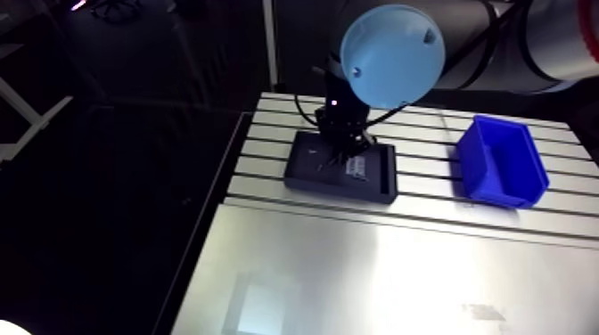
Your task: Pick up the M10 bolt from the tray and put it into the blue bin.
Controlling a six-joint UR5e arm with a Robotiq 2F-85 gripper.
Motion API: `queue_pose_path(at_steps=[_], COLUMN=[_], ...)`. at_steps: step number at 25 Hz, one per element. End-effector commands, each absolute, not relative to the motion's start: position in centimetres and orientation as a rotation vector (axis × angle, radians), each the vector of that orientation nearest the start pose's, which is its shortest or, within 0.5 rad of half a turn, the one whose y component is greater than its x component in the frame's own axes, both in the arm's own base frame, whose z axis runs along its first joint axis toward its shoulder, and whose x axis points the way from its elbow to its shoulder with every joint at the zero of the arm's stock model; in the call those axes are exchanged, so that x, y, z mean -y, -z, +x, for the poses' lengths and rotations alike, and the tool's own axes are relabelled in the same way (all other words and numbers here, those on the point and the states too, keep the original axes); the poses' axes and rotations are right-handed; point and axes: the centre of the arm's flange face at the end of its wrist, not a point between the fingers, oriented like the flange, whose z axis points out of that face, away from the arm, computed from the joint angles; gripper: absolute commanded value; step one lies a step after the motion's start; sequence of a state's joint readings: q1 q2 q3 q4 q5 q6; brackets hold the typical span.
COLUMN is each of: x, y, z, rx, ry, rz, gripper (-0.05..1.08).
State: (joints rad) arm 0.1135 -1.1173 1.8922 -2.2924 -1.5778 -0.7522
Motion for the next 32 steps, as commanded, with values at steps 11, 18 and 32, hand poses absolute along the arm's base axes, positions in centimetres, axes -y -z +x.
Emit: queue_pose_path(at_steps=[11,18,32], x=[19.55,19.49,19.48], y=[-16.72,-16.8,-16.82], z=[-54.29,-54.32,-54.25], rx=[-2.911,-2.911,-2.91], ry=[-0.04,-0.037,-0.038], rz=[1.071,1.073,1.073], gripper=[0.71,0.75,0.78])
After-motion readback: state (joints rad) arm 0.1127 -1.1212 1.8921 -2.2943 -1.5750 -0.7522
